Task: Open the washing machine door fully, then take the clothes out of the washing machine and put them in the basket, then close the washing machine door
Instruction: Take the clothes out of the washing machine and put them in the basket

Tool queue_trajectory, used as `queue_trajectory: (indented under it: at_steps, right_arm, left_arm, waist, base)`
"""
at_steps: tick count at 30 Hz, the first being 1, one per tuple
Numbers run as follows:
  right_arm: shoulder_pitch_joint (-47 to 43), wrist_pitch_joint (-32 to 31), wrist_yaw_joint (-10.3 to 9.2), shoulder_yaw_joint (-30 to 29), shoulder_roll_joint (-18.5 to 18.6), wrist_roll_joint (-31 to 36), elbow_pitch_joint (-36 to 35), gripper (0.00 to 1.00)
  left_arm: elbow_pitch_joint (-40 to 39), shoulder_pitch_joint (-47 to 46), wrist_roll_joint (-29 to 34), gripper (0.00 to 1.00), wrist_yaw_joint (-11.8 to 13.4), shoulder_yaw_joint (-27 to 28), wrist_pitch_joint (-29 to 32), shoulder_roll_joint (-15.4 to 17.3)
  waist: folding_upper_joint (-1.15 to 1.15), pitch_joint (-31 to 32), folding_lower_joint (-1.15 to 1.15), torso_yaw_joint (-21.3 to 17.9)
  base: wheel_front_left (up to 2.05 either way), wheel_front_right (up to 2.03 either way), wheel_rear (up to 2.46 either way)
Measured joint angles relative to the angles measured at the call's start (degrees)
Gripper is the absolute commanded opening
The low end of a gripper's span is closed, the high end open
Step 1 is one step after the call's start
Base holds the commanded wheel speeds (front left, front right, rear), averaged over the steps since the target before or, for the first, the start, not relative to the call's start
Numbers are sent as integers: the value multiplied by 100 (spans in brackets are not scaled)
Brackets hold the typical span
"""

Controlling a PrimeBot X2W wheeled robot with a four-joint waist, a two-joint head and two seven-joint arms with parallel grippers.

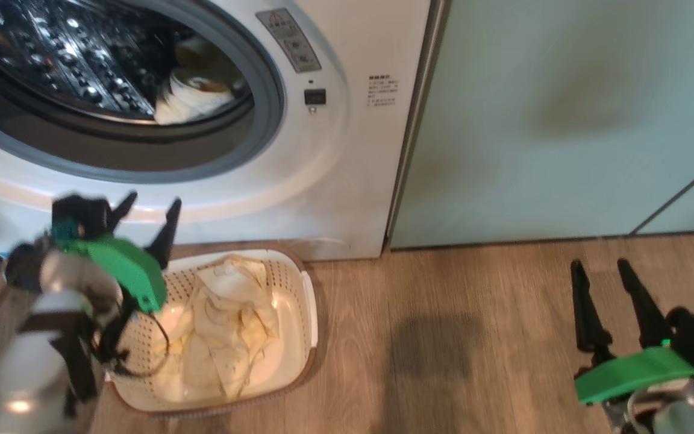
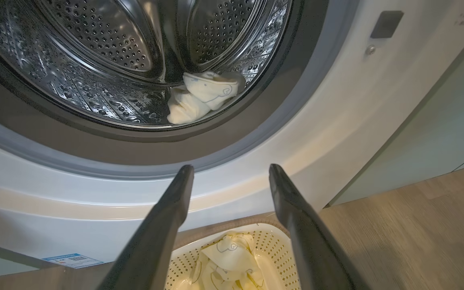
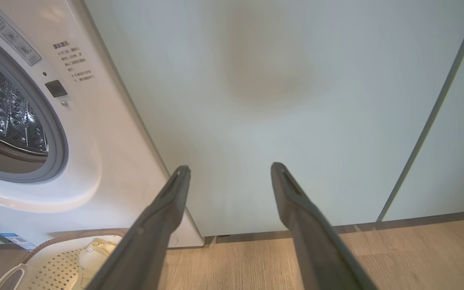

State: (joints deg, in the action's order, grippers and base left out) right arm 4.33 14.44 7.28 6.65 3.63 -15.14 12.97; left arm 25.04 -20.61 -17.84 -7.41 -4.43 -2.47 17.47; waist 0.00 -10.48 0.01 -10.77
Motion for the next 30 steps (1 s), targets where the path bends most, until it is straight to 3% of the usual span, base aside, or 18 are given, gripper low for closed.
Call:
queue_trajectory:
  at_steps: [6, 13, 30]
  right_arm:
    - [321, 1, 0, -5, -20, -8, -58, 100]
    - [625, 1, 0, -18, -31, -8, -90, 100]
    - [1159, 1, 0, 54, -49, -7, -162, 100]
  left_arm:
    - [31, -928, -670, 100, -1, -523, 883, 592]
    - [522, -2030, -1234, 100, -1, -772, 1564, 995]
    - [2272, -4407, -1844, 100, 0, -1165, 2325, 1087]
  waist:
    - [0, -445, 0, -68]
    - [0, -954, 1, -185]
    - [0, -1851, -1, -453]
  base:
    - [0, 0, 0]
    - [0, 0, 0]
    - [0, 0, 0]
